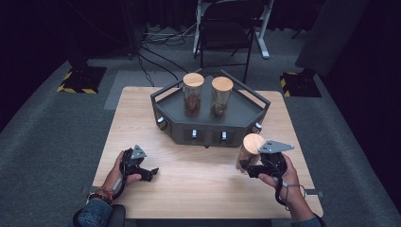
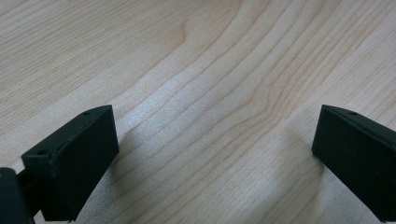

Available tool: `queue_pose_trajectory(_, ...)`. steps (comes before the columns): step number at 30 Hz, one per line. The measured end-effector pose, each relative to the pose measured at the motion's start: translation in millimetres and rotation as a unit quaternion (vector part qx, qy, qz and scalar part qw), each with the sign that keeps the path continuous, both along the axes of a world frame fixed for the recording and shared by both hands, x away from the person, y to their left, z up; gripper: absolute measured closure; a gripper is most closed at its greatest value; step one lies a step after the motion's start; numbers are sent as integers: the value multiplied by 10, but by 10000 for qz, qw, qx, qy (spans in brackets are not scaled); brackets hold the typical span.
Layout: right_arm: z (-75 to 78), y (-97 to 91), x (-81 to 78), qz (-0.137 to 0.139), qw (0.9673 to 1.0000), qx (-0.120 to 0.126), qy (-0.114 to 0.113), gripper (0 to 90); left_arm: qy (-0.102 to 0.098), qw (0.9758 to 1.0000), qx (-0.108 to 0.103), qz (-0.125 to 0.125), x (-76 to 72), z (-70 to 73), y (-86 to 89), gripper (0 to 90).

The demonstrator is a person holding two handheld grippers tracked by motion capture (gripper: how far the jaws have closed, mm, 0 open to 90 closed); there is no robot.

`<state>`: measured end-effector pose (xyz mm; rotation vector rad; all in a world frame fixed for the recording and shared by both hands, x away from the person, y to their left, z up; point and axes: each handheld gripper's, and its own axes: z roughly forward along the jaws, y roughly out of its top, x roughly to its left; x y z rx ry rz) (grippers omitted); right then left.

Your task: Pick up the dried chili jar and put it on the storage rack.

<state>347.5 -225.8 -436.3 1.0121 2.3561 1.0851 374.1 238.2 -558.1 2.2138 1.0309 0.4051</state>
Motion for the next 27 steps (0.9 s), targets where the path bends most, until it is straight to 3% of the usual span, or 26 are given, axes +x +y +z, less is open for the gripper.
queue_pose_trajectory(18,526,12,130,-100,9999,68,-71,262,0,10000,-1,-2,0,0,0,1)
queue_pose_trajectory(27,791,-35,286,-141,9998,120,-93,262,-1,10000,0,-4,1,0,0,1)
